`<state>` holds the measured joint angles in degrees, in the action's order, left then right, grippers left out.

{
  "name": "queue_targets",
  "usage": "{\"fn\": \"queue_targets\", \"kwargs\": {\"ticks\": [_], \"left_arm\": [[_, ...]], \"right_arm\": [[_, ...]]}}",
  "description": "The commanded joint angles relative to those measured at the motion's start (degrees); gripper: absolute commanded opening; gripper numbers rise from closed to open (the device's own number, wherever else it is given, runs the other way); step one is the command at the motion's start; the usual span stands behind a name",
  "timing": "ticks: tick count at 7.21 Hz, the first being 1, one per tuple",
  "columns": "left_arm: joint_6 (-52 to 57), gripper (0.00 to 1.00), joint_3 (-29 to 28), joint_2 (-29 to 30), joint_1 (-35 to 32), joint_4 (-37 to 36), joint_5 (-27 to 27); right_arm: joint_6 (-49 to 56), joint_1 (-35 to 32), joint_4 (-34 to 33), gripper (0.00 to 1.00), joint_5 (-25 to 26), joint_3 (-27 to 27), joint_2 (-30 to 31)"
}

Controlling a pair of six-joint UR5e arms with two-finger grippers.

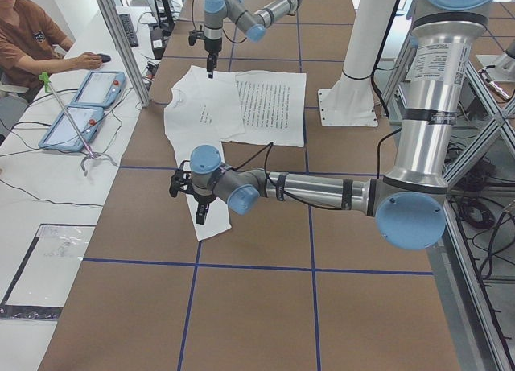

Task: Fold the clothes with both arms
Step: 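Release the sleeve and withdraw the right gripper away from the shirt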

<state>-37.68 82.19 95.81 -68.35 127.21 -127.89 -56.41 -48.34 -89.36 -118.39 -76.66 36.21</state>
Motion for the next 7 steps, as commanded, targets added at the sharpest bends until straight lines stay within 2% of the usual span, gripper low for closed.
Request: {"fn": "queue_targets", "kwargs": {"ticks": [1, 3, 4, 7], "left_arm": [[-8.8, 1.0, -10.51, 0.95, 5.04, 12.5, 5.09], [-8.64, 1.0, -10.91, 1.04, 5.5, 12.54, 5.19], [-8.55, 0.99, -11.17, 0.96, 5.85, 12.45, 5.28], [-8.29, 0.94, -11.61, 0.78, 5.86, 12.45, 5.28]], "right_arm": [[13.11, -7.53, -6.57, 1.0, -5.96, -10.92, 11.9], [27.87, -12.54, -18.69, 1.0, -5.97, -16.4, 15.37], [29.94, -13.87, -18.92, 1.0, -6.06, -19.12, 18.17], [29.96, -13.88, -18.92, 1.0, -6.06, -19.5, 18.37]]}}
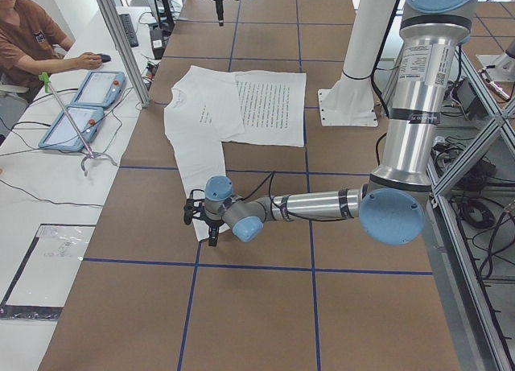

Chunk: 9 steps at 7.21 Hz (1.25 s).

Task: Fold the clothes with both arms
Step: 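Release the sleeve and withdraw the right gripper away from the shirt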

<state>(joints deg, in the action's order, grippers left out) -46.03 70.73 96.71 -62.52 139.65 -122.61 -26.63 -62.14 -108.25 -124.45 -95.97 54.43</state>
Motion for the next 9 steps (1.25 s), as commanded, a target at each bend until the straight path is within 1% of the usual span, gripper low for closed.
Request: {"fn": "queue_targets", "kwargs": {"ticks": [1, 2, 3, 4, 5, 6, 7, 8, 9], "left_arm": [[0.06, 0.89, -0.07, -0.38, 0.03, 0.09, 0.09], [0.06, 0.85, -0.07, -0.47, 0.03, 0.09, 0.1], [-0.02, 0.77, -0.07, -0.47, 0.03, 0.01, 0.1], [-0.11, 0.6, 0.02, -0.38, 0.03, 0.0, 0.27], [-0.11, 0.53, 0.19, -0.38, 0.12, 0.0, 1.4], [-0.11, 0.5, 0.19, -0.38, 0.12, 0.0, 1.5], [-0.2, 0.43, 0.28, -0.38, 0.12, 0.0, 1.5], [-0.55, 0.3, 0.63, -0.38, 0.12, 0.0, 1.5], [-0.64, 0.13, 0.9, -0.38, 0.21, 0.09, 1.5]], "right_arm": [[0.17, -0.17, 0.06, 1.0, -0.53, -0.18, 0.24], [0.17, -0.17, 0.06, 1.0, -0.62, -0.18, 0.24], [0.17, -0.17, 0.06, 1.0, -0.53, -0.26, 0.24], [0.09, -0.08, 0.15, 1.0, -0.62, -0.35, -0.02], [-0.09, -0.08, 0.06, 1.0, -0.53, -0.61, -0.03], [-0.09, -0.08, 0.06, 1.0, -0.53, -0.7, 0.15], [-0.09, -0.17, 0.06, 1.0, -0.53, -0.71, 0.24], [0.0, -0.26, 0.06, 1.0, -0.53, -0.71, 0.32], [-0.09, -0.35, 0.06, 1.0, -0.53, -0.71, 0.41]]}}
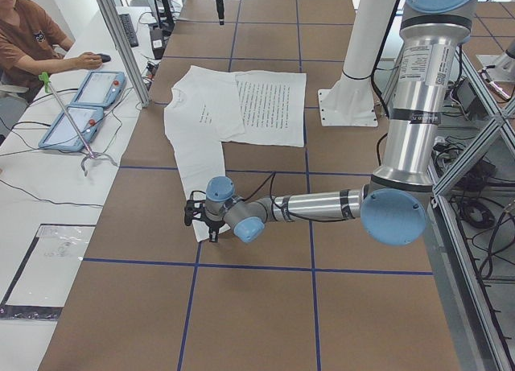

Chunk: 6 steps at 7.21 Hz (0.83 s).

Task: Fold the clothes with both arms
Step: 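Release the sleeve and withdraw the right gripper away from the shirt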

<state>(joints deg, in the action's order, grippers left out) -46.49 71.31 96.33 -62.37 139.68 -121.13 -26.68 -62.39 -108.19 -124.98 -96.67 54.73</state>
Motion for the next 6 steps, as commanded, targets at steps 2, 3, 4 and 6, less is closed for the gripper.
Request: {"fn": "queue_targets", "kwargs": {"ticks": [2, 3, 4, 6], "left_arm": [[-0.35, 0.02, 0.67, 0.0, 0.06, 0.07, -0.25], [-0.53, 0.0, 1.37, -0.09, 0.06, 0.07, -0.59], [-0.53, 0.0, 2.16, -0.09, -0.03, -0.02, -0.77], [-0.7, 0.0, 4.53, -0.26, -0.03, -0.37, -0.86]], "right_arm": [[0.05, -0.45, 0.0, 1.0, 0.0, 0.08, 0.37], [0.13, -0.63, 0.08, 1.0, -0.09, 0.08, 0.64], [0.22, -0.98, 0.17, 1.0, -0.09, 0.16, 0.73], [1.09, -2.12, 0.35, 1.0, -1.92, 0.25, 1.95]]}}
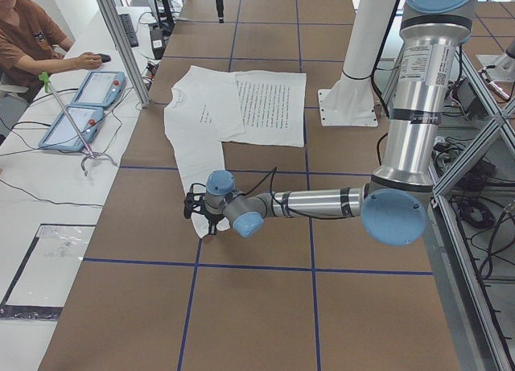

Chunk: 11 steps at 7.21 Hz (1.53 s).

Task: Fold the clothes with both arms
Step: 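Grasp the sleeve cuff nearest the left gripper with the left gripper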

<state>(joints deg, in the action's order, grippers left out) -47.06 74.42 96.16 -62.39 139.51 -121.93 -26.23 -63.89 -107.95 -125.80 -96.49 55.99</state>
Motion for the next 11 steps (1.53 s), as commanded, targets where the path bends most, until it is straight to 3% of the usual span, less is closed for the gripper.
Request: {"fn": "queue_targets", "kwargs": {"ticks": [1, 5, 7, 8, 10, 11], "left_arm": [[-3.27, 0.0, 2.47, -0.01, 0.08, -0.2, -0.15], [-23.21, 0.0, 8.71, 1.92, 8.84, -0.38, 0.72], [-30.43, 0.0, 8.9, 7.6, 10.96, -2.9, 0.9], [-32.12, 0.0, 10.55, 13.03, 11.24, -9.98, 0.82], [-33.27, 0.0, 16.61, 24.72, 12.99, -30.7, 0.29], [-38.5, 0.0, 15.76, 29.39, 14.56, -31.31, 0.2]], "right_arm": [[1.09, -0.88, 0.2, 1.0, -1.2, 0.08, 1.05], [3.01, -1.4, 0.64, 1.0, -1.29, 0.43, 2.89], [6.35, -3.24, 0.64, 1.0, -2.16, 1.21, 4.39], [8.1, -4.47, 0.64, 1.0, -2.6, 1.31, 5.7], [11.28, -6.59, 0.64, 1.0, -2.61, 1.48, 8.16], [11.2, -7.12, 0.72, 1.0, -2.43, 1.31, 9.39]]}}
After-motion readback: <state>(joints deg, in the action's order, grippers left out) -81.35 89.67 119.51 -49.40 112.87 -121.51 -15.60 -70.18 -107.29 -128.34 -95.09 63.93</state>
